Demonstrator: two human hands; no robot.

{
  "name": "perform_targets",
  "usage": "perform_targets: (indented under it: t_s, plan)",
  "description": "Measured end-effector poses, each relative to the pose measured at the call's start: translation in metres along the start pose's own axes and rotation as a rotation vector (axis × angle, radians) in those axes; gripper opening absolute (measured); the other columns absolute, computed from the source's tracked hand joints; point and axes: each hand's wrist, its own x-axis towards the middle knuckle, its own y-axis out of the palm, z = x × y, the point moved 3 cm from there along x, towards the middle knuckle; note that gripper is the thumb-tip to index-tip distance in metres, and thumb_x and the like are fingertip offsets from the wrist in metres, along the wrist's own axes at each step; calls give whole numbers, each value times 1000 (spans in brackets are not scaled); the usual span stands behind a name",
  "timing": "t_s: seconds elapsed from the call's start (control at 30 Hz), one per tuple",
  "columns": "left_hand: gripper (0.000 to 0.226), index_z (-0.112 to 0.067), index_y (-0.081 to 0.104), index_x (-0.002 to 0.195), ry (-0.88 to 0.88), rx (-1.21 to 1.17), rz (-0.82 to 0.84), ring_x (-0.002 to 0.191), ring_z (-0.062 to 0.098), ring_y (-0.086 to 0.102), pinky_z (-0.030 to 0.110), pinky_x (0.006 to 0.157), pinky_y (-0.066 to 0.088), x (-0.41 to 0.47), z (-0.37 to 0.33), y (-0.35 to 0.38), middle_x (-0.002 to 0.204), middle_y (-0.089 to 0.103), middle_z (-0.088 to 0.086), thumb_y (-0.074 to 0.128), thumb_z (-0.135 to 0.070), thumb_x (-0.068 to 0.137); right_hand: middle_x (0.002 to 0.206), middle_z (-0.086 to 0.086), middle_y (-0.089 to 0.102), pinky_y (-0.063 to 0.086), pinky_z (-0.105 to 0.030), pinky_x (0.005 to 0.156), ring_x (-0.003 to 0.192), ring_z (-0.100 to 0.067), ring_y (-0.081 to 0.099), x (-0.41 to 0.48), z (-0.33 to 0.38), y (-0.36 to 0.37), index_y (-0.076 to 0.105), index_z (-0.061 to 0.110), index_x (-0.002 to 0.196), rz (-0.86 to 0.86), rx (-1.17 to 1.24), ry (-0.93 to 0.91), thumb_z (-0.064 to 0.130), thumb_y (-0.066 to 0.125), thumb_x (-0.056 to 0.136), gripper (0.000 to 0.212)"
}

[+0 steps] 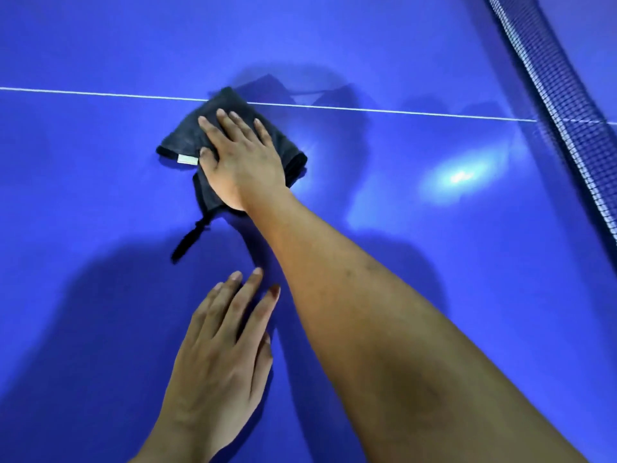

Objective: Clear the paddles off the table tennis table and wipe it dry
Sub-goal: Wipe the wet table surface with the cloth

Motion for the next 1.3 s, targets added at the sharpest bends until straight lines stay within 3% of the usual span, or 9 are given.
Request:
perform_targets:
  t_s: [0.27, 0.53, 0.7, 0.8, 0.93, 1.07, 1.3]
  plan:
    - [58, -15, 44, 153, -92, -14, -4, 151, 33, 32, 48, 121, 25, 55, -89, 17, 162, 36, 9, 39, -32, 98, 171, 3, 14, -2, -40, 128, 158, -13, 8, -40, -185, -60, 22, 30, 163, -93, -14, 224, 44, 28, 106, 59]
    - [59, -13, 43, 154, -169, 54, 45, 151, 35, 29, 54, 121, 24, 65, -97, 34, 163, 34, 11, 34, -34, 99, 169, -5, 23, 5, -44, 128, 156, -19, 17, -121, -394, -129, 29, 26, 161, -184, -83, 485, 41, 34, 106, 58]
    - [60, -14, 42, 154, -203, 49, 71, 152, 34, 27, 49, 124, 20, 66, -101, 33, 163, 33, 9, 33, -35, 99, 171, -5, 17, 4, -45, 128, 158, -20, 13, -157, -456, -150, 26, 26, 162, -204, -50, 666, 43, 32, 106, 60]
    - [59, -16, 40, 155, -208, 43, 82, 154, 30, 24, 43, 126, 14, 65, -100, 34, 164, 31, 8, 33, -35, 99, 171, -7, 14, 2, -45, 128, 158, -22, 10, -158, -456, -150, 21, 23, 164, -179, -90, 689, 43, 30, 107, 61]
    - [56, -17, 41, 155, -205, -44, 48, 154, 27, 23, 47, 124, 20, 63, -96, 34, 164, 30, 6, 34, -33, 101, 171, -9, 12, 0, -47, 128, 158, -24, 8, -153, -418, -135, 17, 21, 164, -151, -120, 641, 42, 27, 108, 61]
    - [54, -12, 44, 152, -217, -47, 2, 151, 28, 31, 50, 124, 22, 51, -86, 19, 162, 35, 10, 36, -29, 101, 171, -11, 14, 3, -48, 128, 158, -25, 10, -134, -332, -106, 18, 19, 164, -149, -153, 523, 41, 28, 107, 62]
    - [57, -10, 47, 151, -301, 1, 6, 150, 32, 32, 49, 121, 24, -43, -29, -9, 162, 34, 10, 38, -33, 99, 170, -10, 17, 2, -45, 128, 158, -22, 12, -87, -147, -46, 20, 20, 163, -124, -156, 300, 41, 31, 106, 62]
